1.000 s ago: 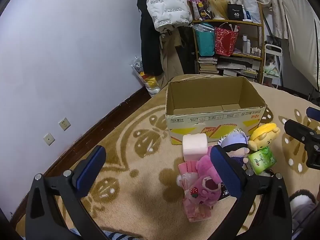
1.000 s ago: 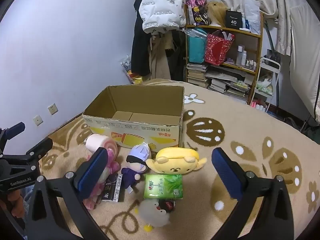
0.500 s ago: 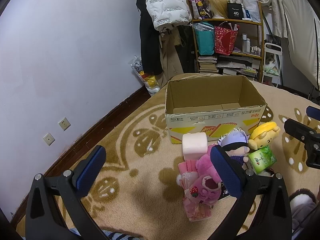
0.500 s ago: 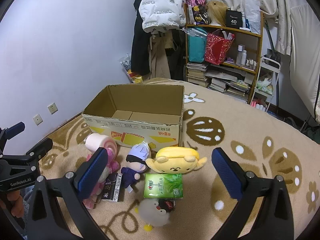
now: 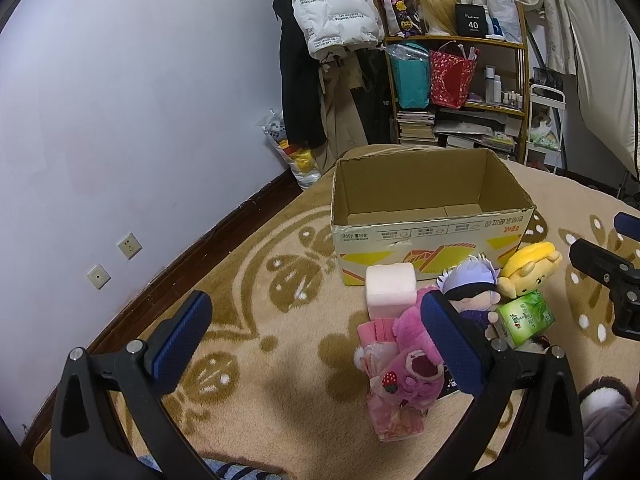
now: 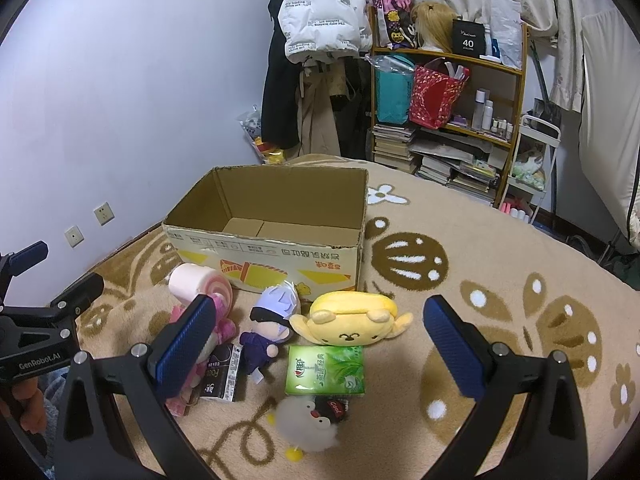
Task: Organize soft objects
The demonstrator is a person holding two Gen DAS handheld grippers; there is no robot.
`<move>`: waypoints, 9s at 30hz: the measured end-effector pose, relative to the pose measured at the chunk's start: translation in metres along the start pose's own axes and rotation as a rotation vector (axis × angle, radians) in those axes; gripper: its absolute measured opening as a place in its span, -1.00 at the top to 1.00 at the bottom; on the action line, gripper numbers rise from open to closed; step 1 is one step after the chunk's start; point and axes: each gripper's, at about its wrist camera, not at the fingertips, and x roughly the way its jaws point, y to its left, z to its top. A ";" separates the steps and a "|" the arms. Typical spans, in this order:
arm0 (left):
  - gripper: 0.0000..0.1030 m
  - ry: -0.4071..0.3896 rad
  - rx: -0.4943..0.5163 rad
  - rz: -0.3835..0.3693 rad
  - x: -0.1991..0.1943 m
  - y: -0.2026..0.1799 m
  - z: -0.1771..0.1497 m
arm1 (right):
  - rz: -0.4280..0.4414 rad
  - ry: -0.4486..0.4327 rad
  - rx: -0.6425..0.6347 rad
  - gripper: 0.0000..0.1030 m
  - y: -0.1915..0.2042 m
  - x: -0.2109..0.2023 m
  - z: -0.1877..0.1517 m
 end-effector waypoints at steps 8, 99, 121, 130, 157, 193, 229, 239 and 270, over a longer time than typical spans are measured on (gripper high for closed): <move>-1.00 0.000 0.000 0.000 0.001 0.000 0.000 | -0.001 0.001 -0.003 -1.00 0.001 0.001 0.000; -0.99 0.308 -0.003 -0.224 0.096 -0.044 -0.007 | -0.001 0.243 0.112 -1.00 -0.045 0.125 -0.002; -0.43 0.458 -0.025 -0.322 0.138 -0.056 -0.033 | 0.022 0.391 0.256 -0.77 -0.064 0.157 -0.024; 0.25 0.442 0.017 -0.342 0.131 -0.063 -0.041 | 0.018 0.382 0.277 -0.67 -0.066 0.144 -0.032; 0.23 0.398 -0.021 -0.338 0.114 -0.049 -0.026 | 0.052 0.302 0.372 -0.66 -0.071 0.096 -0.024; 0.25 0.053 0.002 -0.205 0.043 -0.017 0.010 | 0.056 0.166 0.357 -0.66 -0.065 0.059 -0.012; 0.24 -0.240 0.006 -0.131 0.029 0.020 0.121 | 0.073 -0.153 0.059 -0.66 -0.002 0.005 0.091; 0.23 -0.206 -0.019 -0.176 0.064 0.017 0.137 | 0.085 -0.129 -0.007 -0.66 0.008 0.043 0.103; 0.21 0.033 0.069 -0.255 0.158 -0.040 0.110 | 0.139 -0.018 0.043 -0.68 -0.024 0.133 0.087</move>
